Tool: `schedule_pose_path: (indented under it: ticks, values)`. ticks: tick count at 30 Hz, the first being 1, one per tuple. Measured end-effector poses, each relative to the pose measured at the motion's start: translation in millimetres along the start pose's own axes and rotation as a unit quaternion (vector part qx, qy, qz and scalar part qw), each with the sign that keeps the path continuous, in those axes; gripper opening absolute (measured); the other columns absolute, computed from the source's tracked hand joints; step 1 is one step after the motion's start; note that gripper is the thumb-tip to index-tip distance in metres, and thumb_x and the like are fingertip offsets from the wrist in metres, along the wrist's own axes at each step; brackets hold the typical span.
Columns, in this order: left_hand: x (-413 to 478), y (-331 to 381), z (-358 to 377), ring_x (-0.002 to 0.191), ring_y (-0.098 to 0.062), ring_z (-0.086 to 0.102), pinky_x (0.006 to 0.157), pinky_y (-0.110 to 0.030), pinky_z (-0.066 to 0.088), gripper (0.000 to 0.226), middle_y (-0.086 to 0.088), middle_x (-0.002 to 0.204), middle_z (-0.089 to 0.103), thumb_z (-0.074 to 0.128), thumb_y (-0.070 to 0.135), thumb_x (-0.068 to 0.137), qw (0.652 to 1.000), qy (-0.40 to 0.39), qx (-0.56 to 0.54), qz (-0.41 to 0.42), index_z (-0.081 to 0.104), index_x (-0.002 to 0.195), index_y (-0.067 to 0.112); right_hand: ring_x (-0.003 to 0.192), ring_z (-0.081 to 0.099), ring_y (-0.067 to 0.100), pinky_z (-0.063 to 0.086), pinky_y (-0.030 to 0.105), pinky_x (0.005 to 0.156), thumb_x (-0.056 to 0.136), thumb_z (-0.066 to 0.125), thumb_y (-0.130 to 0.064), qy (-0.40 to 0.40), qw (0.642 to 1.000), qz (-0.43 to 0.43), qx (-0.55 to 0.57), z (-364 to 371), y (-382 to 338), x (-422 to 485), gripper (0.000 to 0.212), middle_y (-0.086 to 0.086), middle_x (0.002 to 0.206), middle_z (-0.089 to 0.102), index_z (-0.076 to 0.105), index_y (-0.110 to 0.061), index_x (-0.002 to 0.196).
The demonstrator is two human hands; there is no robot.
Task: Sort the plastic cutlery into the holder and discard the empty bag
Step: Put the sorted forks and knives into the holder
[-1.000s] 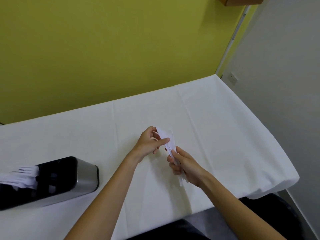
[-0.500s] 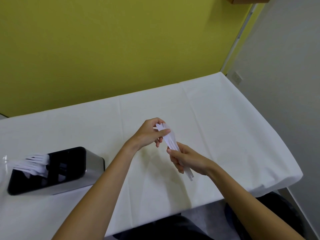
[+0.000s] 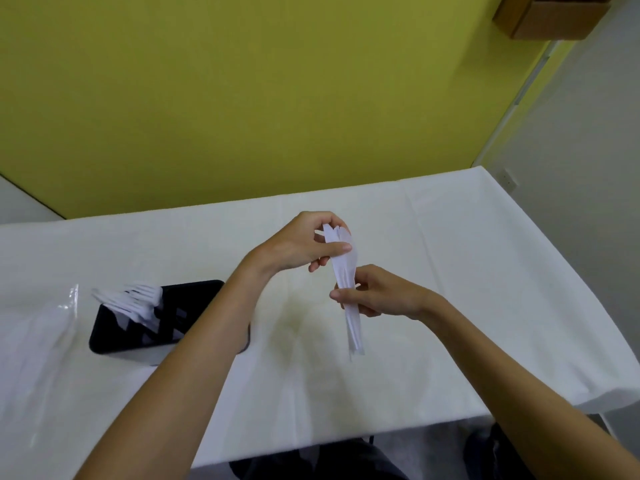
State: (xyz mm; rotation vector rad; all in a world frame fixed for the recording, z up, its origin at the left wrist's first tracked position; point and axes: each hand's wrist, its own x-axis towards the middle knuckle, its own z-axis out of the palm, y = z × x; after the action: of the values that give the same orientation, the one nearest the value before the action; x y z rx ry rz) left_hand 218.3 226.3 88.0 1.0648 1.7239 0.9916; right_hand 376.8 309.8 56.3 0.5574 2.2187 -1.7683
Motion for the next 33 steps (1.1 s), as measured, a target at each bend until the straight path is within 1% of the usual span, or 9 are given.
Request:
schedule_pose_path:
  ticks: [5, 9, 12, 18, 21, 25, 27, 31, 33]
  values:
    - [-30.7, 10.8, -46.7, 0.062, -0.011, 0.059, 0.050, -0.021, 0.048, 0.027, 0.000, 0.093, 0.061, 0.070, 0.018, 0.085, 0.993, 0.109, 0.012, 0.036, 0.060, 0.110, 0.016, 0.050, 0.035, 0.018, 0.029, 0.021, 0.046, 0.095, 0.057, -0.027, 0.026, 0.998, -0.058, 0.005, 13.9, -42.3, 24.8, 0.031, 0.008, 0.058, 0.041, 0.053, -0.004, 0.076]
    - [-64.4, -3.8, -94.5, 0.097, -0.018, 0.064, 0.085, -0.029, 0.052, 0.028, -0.002, 0.111, 0.065, 0.062, 0.026, 0.091, 0.974, 0.224, 0.004, 0.032, 0.059, 0.118, 0.019, 0.046, 0.036, 0.014, 0.031, 0.021, 0.046, 0.094, 0.057, -0.029, 0.069, 0.993, -0.092, 0.025, 33.3, -72.0, 52.7, 0.031, 0.008, 0.057, 0.042, 0.053, -0.005, 0.075]
    - [-99.8, -28.5, -126.8, 0.109, -0.017, 0.060, 0.099, -0.028, 0.044, 0.020, -0.002, 0.113, 0.068, 0.054, 0.024, 0.095, 0.960, 0.282, 0.001, 0.005, 0.060, 0.114, 0.019, 0.046, 0.037, 0.016, 0.033, 0.022, 0.048, 0.094, 0.057, -0.030, 0.088, 0.989, -0.116, 0.040, 60.1, -91.2, 74.8, 0.031, 0.012, 0.059, 0.045, 0.054, -0.005, 0.075]
    - [-156.6, -87.3, -159.7, 0.118, -0.008, 0.054, 0.103, -0.027, 0.036, 0.027, 0.009, 0.116, 0.066, 0.042, 0.049, 0.088, 0.937, 0.344, -0.056, -0.034, 0.062, 0.098, 0.035, 0.043, 0.043, 0.015, 0.038, 0.023, 0.051, 0.092, 0.059, -0.031, 0.130, 0.980, -0.141, 0.053, 108.7, -116.2, 109.9, 0.032, 0.004, 0.053, 0.052, 0.059, -0.002, 0.078]
    - [-172.7, -117.7, -167.3, 0.121, -0.011, 0.051, 0.108, -0.032, 0.033, 0.031, 0.004, 0.121, 0.063, 0.034, 0.044, 0.097, 0.929, 0.357, -0.083, -0.057, 0.062, 0.102, 0.031, 0.042, 0.048, 0.012, 0.040, 0.020, 0.049, 0.090, 0.063, -0.030, 0.144, 0.980, -0.139, 0.015, 129.7, -119.5, 122.7, 0.022, 0.001, 0.054, 0.056, 0.062, -0.013, 0.077]
    - [-182.2, -150.9, -164.7, 0.126, -0.016, 0.049, 0.110, -0.032, 0.031, 0.043, -0.004, 0.127, 0.061, 0.024, 0.036, 0.104, 0.919, 0.362, -0.131, -0.088, 0.062, 0.114, 0.017, 0.059, 0.054, 0.014, 0.042, 0.024, 0.057, 0.085, 0.068, -0.034, 0.161, 0.974, -0.128, -0.098, 149.7, -108.9, 130.0, 0.025, 0.005, 0.070, 0.067, 0.068, -0.009, 0.079]
    - [-184.6, -162.9, -161.3, 0.126, -0.017, 0.049, 0.110, -0.030, 0.031, 0.051, -0.005, 0.127, 0.061, 0.021, 0.036, 0.104, 0.914, 0.354, -0.173, -0.101, 0.062, 0.120, 0.009, 0.057, 0.050, 0.010, 0.039, 0.023, 0.057, 0.083, 0.070, -0.034, 0.156, 0.963, -0.128, -0.176, 160.8, -104.3, 128.5, 0.026, 0.004, 0.068, 0.064, 0.070, -0.008, 0.084]
    - [-184.0, -174.5, -150.6, 0.122, -0.019, 0.054, 0.110, -0.034, 0.036, 0.055, -0.008, 0.123, 0.064, 0.019, 0.042, 0.103, 0.886, 0.352, -0.284, -0.102, 0.065, 0.109, 0.011, 0.066, 0.052, 0.018, 0.045, 0.031, 0.062, 0.081, 0.072, -0.036, 0.169, 0.940, -0.124, -0.270, 174.6, -97.2, 116.5, 0.033, 0.001, 0.074, 0.056, 0.062, -0.008, 0.095]
    - [-184.0, -183.5, -146.4, 0.118, -0.019, 0.057, 0.109, -0.036, 0.038, 0.058, -0.009, 0.120, 0.066, 0.019, 0.047, 0.101, 0.875, 0.348, -0.315, -0.117, 0.065, 0.108, 0.012, 0.074, 0.054, 0.023, 0.046, 0.036, 0.066, 0.081, 0.071, -0.038, 0.174, 0.931, -0.125, -0.295, 180.6, -95.9, 111.6, 0.032, 0.002, 0.080, 0.055, 0.054, -0.013, 0.090]
